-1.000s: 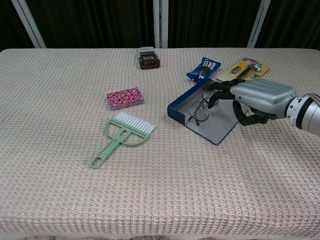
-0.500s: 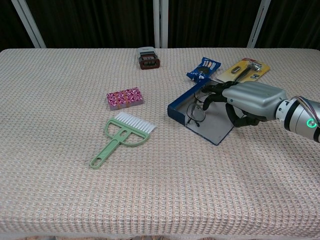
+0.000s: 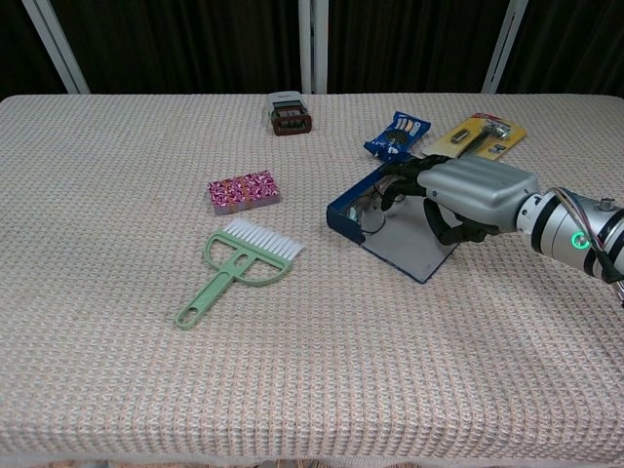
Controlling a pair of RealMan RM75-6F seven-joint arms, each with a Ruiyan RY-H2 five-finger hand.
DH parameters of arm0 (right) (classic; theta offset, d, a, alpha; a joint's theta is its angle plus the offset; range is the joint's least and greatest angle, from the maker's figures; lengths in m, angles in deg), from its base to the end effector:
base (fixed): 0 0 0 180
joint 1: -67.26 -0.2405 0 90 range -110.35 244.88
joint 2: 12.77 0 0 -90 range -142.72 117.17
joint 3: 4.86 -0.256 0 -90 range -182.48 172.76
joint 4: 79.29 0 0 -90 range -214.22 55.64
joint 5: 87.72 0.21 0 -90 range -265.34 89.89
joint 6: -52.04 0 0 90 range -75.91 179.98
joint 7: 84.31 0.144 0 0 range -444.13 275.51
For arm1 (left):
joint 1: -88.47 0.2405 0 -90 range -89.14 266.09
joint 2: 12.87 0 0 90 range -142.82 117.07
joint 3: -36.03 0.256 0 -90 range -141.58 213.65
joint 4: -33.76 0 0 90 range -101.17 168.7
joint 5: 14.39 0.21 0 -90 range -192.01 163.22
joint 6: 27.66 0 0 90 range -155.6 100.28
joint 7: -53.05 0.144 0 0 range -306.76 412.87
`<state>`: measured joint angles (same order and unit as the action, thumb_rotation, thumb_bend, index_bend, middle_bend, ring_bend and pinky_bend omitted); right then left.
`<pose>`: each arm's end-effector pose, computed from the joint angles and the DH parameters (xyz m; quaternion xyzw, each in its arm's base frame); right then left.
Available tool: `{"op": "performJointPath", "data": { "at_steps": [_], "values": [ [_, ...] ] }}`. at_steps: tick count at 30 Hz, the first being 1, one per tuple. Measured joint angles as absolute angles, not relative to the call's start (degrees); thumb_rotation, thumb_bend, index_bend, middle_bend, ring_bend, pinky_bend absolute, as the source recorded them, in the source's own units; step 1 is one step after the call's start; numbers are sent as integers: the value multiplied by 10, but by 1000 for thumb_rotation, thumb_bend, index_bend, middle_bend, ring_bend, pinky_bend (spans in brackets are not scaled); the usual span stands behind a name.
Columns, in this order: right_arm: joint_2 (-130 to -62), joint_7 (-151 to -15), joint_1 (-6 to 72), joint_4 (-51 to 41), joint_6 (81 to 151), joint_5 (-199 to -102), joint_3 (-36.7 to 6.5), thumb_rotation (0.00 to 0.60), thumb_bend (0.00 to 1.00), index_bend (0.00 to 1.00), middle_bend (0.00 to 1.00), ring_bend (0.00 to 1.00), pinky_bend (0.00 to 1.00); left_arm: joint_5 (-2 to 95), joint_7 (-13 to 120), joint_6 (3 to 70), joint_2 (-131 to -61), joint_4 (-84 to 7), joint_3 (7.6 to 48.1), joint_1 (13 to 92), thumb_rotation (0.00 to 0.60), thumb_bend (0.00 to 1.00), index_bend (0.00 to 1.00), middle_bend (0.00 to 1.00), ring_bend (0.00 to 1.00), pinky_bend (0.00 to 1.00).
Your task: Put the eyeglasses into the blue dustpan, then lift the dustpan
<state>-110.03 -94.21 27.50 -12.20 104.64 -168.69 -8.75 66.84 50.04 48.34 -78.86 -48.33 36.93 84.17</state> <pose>-0.1873 -0.3260 -0.0652 0.8055 -0.3159 0.3328 0.3750 -0.3711 0.1626 0.1462 -0.6114 -0.4434 -0.2775 0.5938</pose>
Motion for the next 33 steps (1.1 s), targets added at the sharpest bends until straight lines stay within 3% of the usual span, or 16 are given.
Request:
{"op": "performJointPath", "data": {
  "at_steps": [4,12,15,33],
  "values": [
    [-1092,-930,282,-113,1063,-1699,-82,600,752,144,0,0,0,669,500,485,-789,-484,370,843,600,69,74,62,80,238],
    [-1027,-954,298,-86,1087,-1729,-57,600,156,34,0,0,0,672,501,481,-793,-482,371,842,600,70,79,61,80,238],
    [-1018,-975,301,-85,1081,-1726,-53,600,15,26,0,0,0,675,504,481,-793,-484,373,841,600,69,79,61,80,238],
    [-1065,-932,286,-141,1077,-1741,-64,600,0,104,0,0,0,667,495,481,-789,-477,371,844,600,69,80,61,80,239]
  ]
}}
